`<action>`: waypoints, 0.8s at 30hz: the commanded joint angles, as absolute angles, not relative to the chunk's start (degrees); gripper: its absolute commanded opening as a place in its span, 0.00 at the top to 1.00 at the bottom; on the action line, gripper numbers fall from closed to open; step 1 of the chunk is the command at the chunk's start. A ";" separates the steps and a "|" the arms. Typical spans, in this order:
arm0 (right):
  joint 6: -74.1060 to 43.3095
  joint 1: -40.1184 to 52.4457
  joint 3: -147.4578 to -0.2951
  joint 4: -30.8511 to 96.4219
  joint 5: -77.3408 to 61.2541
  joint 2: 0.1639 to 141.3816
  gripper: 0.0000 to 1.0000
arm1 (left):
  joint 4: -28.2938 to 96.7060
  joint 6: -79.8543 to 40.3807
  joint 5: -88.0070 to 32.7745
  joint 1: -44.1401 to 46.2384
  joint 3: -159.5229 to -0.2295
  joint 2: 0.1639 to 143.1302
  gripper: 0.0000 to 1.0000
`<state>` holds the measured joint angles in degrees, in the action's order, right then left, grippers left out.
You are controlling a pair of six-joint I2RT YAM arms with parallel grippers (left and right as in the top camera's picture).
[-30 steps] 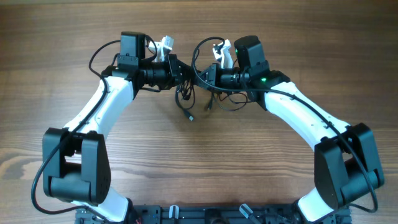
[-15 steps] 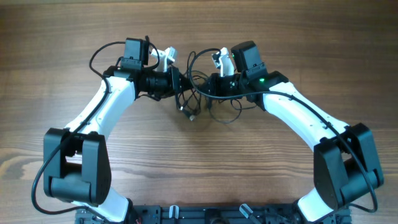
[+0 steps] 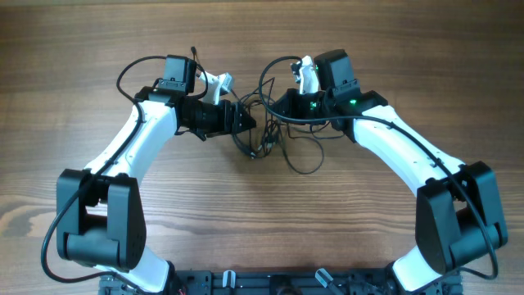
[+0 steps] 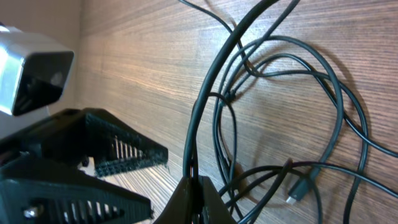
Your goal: Untangle cables
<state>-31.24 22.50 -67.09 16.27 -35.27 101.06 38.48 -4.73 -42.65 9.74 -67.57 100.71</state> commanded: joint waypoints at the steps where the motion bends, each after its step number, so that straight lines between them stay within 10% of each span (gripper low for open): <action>1: -34.22 22.52 -66.94 14.20 -34.54 101.91 0.96 | 38.61 -2.74 -43.07 9.54 -67.07 100.09 0.57; 3: -34.30 22.50 -66.94 12.36 -35.42 101.91 0.96 | 38.63 -2.79 -40.29 9.54 -66.19 100.09 0.62; 6: -30.52 22.48 -66.94 9.61 -38.89 101.91 0.96 | 38.57 -2.79 -37.56 9.54 -64.90 100.09 0.23; 12: -28.58 22.48 -66.94 11.49 -40.64 101.91 0.96 | 32.69 -3.44 -31.40 9.47 -64.86 100.09 0.04; 24: -36.97 21.52 -66.94 2.35 -53.36 101.91 0.96 | 26.92 -11.38 -36.36 9.61 -64.82 107.07 0.21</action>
